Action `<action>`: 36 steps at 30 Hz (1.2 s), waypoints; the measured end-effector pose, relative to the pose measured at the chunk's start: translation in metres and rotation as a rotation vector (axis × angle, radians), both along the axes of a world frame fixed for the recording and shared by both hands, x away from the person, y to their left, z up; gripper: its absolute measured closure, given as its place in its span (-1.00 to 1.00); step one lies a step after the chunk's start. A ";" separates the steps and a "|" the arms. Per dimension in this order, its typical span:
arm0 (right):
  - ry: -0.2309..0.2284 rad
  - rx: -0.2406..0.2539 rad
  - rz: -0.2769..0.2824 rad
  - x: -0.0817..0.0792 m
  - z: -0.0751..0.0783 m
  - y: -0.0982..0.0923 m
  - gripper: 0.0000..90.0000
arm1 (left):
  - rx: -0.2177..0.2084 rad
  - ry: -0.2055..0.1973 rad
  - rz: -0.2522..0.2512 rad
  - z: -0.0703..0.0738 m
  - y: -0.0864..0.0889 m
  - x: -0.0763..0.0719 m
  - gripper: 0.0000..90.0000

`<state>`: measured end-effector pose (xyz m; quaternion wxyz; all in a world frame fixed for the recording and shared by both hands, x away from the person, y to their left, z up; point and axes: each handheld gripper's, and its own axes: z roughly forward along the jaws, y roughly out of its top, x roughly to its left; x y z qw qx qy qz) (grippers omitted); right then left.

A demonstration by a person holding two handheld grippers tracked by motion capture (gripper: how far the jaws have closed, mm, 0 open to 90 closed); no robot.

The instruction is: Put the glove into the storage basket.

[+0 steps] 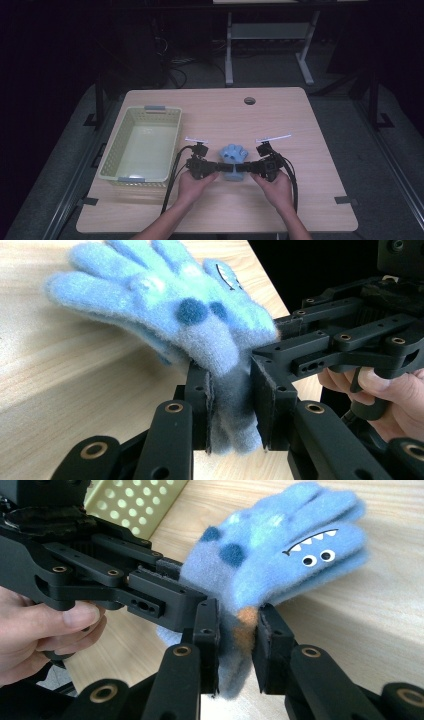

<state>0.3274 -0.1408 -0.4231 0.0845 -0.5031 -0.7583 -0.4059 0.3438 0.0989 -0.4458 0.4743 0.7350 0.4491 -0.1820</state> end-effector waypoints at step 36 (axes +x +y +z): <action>-0.062 0.043 0.058 0.012 0.049 0.034 0.65 | -0.055 -0.064 0.035 0.045 0.044 0.002 0.57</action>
